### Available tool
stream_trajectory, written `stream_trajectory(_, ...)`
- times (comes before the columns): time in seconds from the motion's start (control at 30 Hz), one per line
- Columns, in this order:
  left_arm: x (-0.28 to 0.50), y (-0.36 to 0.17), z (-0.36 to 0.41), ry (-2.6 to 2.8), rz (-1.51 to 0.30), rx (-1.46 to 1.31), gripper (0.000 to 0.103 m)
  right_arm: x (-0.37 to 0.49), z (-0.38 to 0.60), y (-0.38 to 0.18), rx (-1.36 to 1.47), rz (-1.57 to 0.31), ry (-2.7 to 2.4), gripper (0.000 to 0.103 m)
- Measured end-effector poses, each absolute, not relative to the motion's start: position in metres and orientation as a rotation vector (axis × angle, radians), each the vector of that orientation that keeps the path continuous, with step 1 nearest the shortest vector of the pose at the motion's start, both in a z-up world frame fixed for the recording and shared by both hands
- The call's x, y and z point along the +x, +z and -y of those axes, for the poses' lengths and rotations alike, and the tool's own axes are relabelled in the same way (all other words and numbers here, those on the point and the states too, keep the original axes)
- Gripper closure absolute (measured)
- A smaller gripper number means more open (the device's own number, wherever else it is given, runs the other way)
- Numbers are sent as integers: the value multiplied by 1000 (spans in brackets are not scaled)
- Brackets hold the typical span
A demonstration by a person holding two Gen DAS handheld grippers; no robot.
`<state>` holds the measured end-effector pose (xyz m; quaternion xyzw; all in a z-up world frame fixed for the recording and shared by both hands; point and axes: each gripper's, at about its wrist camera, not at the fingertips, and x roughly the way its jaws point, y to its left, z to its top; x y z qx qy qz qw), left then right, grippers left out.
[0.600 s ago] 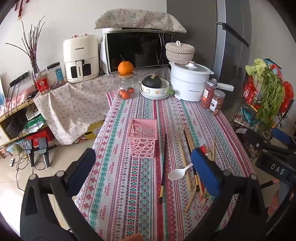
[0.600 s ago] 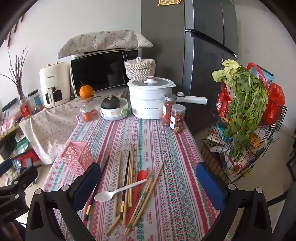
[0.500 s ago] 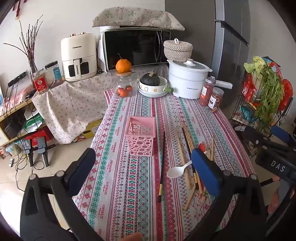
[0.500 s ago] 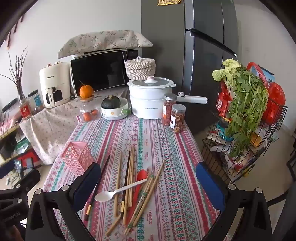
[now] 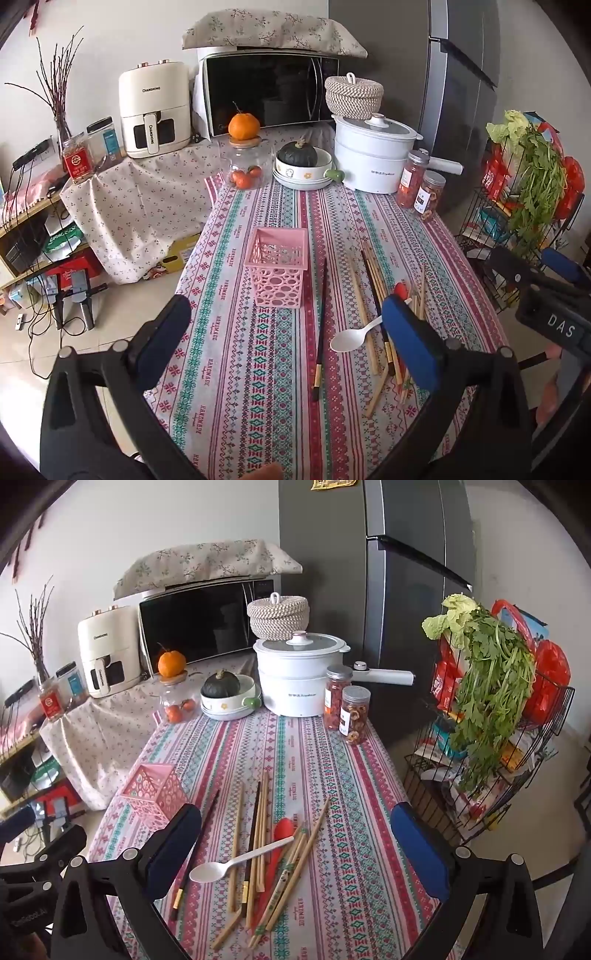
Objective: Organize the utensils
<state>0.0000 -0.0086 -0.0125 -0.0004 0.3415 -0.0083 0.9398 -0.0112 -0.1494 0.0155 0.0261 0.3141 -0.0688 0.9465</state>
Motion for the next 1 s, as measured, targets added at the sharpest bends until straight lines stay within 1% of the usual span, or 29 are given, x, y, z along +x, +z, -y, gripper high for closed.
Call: stream_trajectory(1.0,-1,-14,16,-28,-710,5,0,-12,151,15,61,-642,-137,0)
